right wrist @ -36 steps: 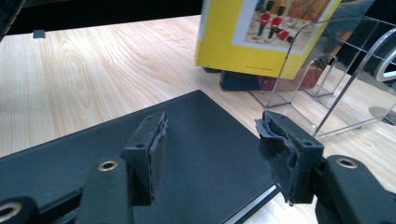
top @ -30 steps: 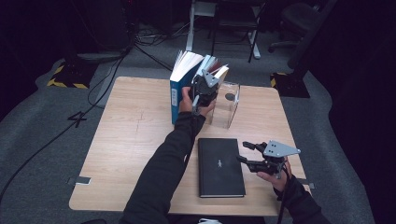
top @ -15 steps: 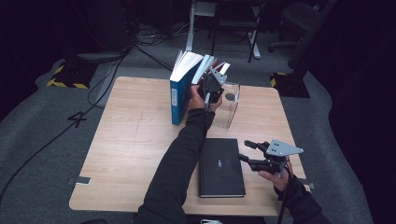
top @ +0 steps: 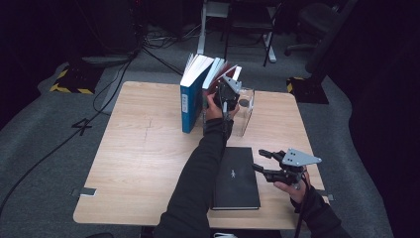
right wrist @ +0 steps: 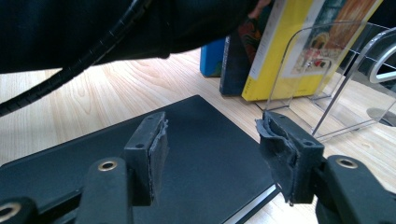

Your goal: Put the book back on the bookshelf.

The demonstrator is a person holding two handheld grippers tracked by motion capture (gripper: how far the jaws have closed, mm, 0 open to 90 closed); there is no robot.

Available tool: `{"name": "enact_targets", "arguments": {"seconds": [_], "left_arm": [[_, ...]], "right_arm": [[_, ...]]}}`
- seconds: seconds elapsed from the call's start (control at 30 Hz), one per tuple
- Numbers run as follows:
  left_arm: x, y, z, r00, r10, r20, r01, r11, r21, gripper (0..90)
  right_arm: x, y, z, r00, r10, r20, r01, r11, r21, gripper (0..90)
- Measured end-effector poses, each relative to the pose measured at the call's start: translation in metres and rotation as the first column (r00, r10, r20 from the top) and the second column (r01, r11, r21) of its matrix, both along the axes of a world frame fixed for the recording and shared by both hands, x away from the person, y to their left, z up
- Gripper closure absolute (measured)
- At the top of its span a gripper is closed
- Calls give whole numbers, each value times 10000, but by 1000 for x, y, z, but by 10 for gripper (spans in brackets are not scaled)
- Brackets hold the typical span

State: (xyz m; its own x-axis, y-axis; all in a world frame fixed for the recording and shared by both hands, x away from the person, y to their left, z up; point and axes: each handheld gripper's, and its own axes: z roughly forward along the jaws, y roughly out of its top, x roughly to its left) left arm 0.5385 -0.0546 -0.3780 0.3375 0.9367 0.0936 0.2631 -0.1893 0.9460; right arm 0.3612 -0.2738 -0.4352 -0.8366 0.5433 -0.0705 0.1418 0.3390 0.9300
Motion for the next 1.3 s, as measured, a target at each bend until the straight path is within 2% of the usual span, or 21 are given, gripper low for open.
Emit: {"name": "enact_targets", "arguments": {"seconds": [0.17,0.23,0.27,0.3,0.4,0.47,0.53,0.7,0.77,0.87,0.9,0.97,1.0,1.03,1.07,1.1,1.13,1.17,1.2,1.27,1.3], "left_arm": [[-5,2,-2,10000,-47,28,46,9998,187,728],[-8,5,-1,9995,-307,2,306,9994,184,697],[-10,6,-1,9994,-351,60,348,9985,429,684],[-12,7,0,9993,-355,102,350,9983,460,675],[-15,13,-1,9978,-650,-94,654,9962,567,662],[-19,16,-1,9952,-908,-369,933,9928,745,657],[-23,19,-3,9924,-1176,-355,1201,9894,817,630],[-37,28,-9,9825,-1718,-716,1783,9792,968,558],[-43,33,-12,9759,-1981,-911,2070,9730,1024,547],[-52,39,-16,9638,-2428,-1105,2557,9589,1227,500],[-56,41,-18,9566,-2638,-1236,2790,9518,1276,480],[-61,46,-20,9484,-2879,-1328,3040,9446,1240,458],[-63,49,-21,9415,-3039,-1458,3218,9391,1209,451],[-66,52,-23,9390,-3096,-1498,3285,9363,1241,439],[-70,56,-24,9324,-3249,-1586,3457,9296,1276,432],[-70,56,-24,9324,-3249,-1586,3457,9296,1276,423],[-72,59,-25,9207,-3484,-1759,3709,9213,1166,423],[-80,66,-27,9086,-3717,-1903,3981,9087,1257,397],[-80,66,-27,9086,-3717,-1903,3981,9087,1257,395],[-93,78,-30,8909,-4073,-2012,4347,8929,1172,382],[-98,82,-31,8860,-4139,-2091,4435,8881,1212,346]], "right_arm": [[0,0,0,10000,7,-9,-7,10000,-35,427],[0,0,0,10000,28,-14,-28,10000,-66,426],[0,0,0,10000,31,-19,-32,10000,-56,426],[0,0,0,10000,11,-19,-11,10000,-55,426],[1,0,-1,10000,16,-28,-17,10000,-94,424],[1,0,-1,10000,36,-45,-36,9999,-103,423],[1,0,-2,9999,84,-107,-85,9999,-119,421],[3,-2,-3,9997,62,-225,-64,9999,-116,419],[3,-1,-3,9997,57,-229,-61,9999,-150,419],[2,0,-3,9998,92,-185,-97,9997,-226,418],[2,0,-3,9998,76,-199,-81,9996,-253,416],[4,0,-4,9997,-73,-239,66,9996,-288,416],[4,0,-4,9995,-101,-306,92,9995,-296,414],[5,0,-5,9992,-96,-378,83,9993,-356,411],[5,1,-5,9989,-77,-460,57,9991,-425,408],[5,1,-5,9989,-77,-460,57,9991,-425,408],[5,1,-6,9986,-5,-536,-22,9987,-501,405],[6,3,-6,9976,178,-674,-218,9981,-584,392],[6,3,-6,9976,178,-674,-218,9981,-584,392],[7,5,-9,9923,425,-1166,-509,9962,-708,374],[7,7,-10,9905,438,-1305,-580,9926,-1063,364]]}}
